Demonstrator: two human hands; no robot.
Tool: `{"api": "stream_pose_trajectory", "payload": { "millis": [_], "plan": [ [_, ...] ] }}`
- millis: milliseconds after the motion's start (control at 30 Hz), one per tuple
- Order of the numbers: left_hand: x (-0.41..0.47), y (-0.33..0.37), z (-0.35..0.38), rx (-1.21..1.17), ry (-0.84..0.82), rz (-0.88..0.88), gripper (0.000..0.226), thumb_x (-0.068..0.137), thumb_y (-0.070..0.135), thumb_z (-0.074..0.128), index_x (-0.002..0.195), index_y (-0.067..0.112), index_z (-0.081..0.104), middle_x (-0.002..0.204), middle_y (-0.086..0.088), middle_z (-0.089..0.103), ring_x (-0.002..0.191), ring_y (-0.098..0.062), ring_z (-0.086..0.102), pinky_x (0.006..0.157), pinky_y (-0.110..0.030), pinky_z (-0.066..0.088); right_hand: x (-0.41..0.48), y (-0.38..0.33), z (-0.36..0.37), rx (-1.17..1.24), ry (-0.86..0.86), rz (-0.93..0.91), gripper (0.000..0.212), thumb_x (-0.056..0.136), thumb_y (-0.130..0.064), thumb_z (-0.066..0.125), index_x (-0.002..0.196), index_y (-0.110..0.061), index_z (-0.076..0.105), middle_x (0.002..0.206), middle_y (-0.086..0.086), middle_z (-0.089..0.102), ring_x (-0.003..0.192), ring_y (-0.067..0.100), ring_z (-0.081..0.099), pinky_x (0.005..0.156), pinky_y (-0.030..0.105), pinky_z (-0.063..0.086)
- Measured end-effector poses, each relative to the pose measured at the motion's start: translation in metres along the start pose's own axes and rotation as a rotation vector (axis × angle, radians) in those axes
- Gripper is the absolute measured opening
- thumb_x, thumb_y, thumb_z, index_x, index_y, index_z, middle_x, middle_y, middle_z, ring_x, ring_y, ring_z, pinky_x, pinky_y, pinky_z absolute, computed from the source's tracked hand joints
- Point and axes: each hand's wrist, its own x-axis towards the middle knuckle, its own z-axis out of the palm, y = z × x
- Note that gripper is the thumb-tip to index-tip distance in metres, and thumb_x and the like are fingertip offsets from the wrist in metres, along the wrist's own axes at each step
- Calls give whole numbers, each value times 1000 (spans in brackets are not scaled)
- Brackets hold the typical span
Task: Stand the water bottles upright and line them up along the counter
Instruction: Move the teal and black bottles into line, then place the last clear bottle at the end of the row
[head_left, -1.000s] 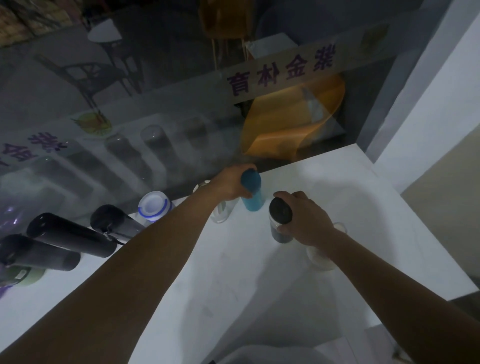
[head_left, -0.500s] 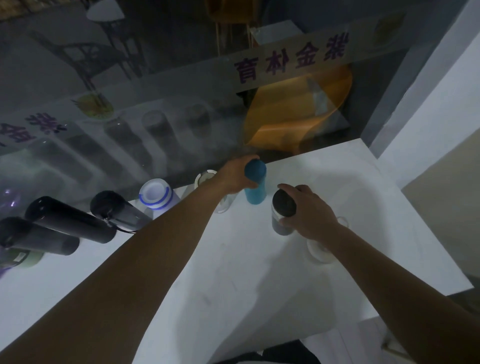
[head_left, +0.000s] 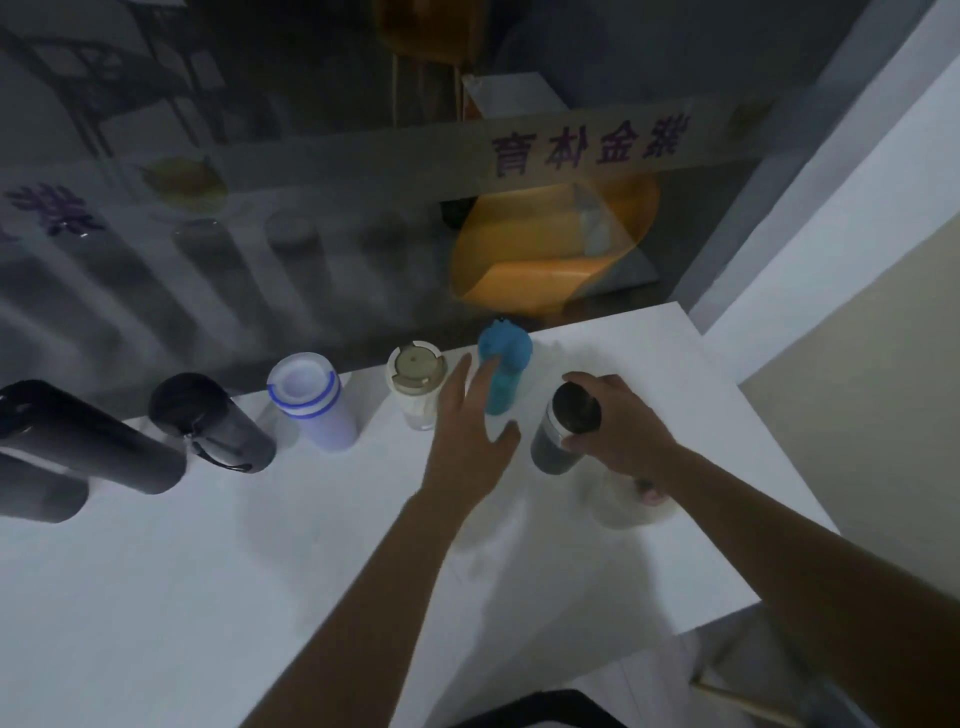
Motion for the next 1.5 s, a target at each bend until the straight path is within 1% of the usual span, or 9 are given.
{"api": "stream_pose_trajectory", "payload": {
  "millis": [67, 133, 367, 700, 1100, 1233, 1367, 1433, 1500],
  "plan": [
    [-28, -11, 13, -48, -73, -133, 76, 92, 34, 62, 154, 31, 17, 164, 5, 10, 150, -16, 12, 119, -38, 17, 8, 0, -9, 26, -34, 21, 77, 66, -30, 83, 134, -34, 45, 127, -2, 52, 110, 19, 52, 88, 28, 44],
    [-53, -26, 27, -55, -168, -220, 77, 92, 38, 60, 153, 38, 12, 164, 10, 2, 151, -17, 6, 121, -45, 18, 17, -1, -25, 95, -74, 36, 76, 66, -24, 84, 133, -31, 48, 125, -4, 54, 111, 16, 50, 88, 27, 42],
    [-110, -83, 58, 344, -493, -408, 86, 86, 43, 59, 154, 37, 6, 164, -4, -8, 150, -35, -3, 118, -54, 17, 56, 1, -67, 229, -67, -67, 68, 63, -8, 84, 125, -23, 58, 118, -1, 58, 109, 20, 54, 86, 33, 43],
    [-141, -77, 96, 456, -403, -597, 84, 88, 49, 58, 154, 38, 7, 164, -2, -11, 150, -31, -8, 119, -54, 13, 111, 30, -48, 81, -57, -262, 81, 68, -18, 83, 139, -26, 45, 143, 4, 46, 131, 27, 45, 106, 40, 41],
    [-142, -49, 127, 431, -345, -763, 86, 85, 40, 60, 152, 42, 6, 162, 2, -11, 149, -30, -5, 109, -56, 30, 127, 43, -65, 50, -155, -357, 80, 75, -14, 78, 144, -26, 39, 148, 5, 40, 135, 28, 39, 108, 40, 35],
    [-143, -42, 133, 388, -321, -789, 87, 80, 38, 61, 150, 44, 10, 160, 5, -6, 148, -29, -1, 105, -56, 35, 123, 52, -63, 62, -145, -368, 86, 78, -19, 78, 147, -34, 28, 154, 1, 29, 142, 28, 30, 113, 46, 34],
    [-142, -36, 136, 351, -285, -811, 87, 78, 36, 64, 149, 45, 14, 157, 8, 0, 145, -24, 4, 101, -53, 37, 85, 65, -66, 314, 39, -492, 74, 82, -27, 75, 144, -26, 35, 151, 0, 36, 139, 19, 34, 114, 38, 35],
    [-142, -31, 139, 344, -277, -826, 89, 78, 36, 64, 149, 47, 13, 157, 8, 0, 144, -22, 5, 99, -52, 38, 54, 81, -63, 428, -12, -436, 67, 83, -38, 71, 141, -26, 41, 147, -1, 40, 134, 14, 38, 110, 33, 37],
    [-142, -27, 144, 348, -276, -841, 89, 78, 35, 64, 148, 48, 11, 157, 8, -1, 144, -21, 5, 97, -51, 38, 25, 104, -53, 355, -84, -417, 74, 76, -57, 67, 140, -30, 42, 146, -1, 40, 134, 14, 36, 109, 34, 34]
  ]
}}
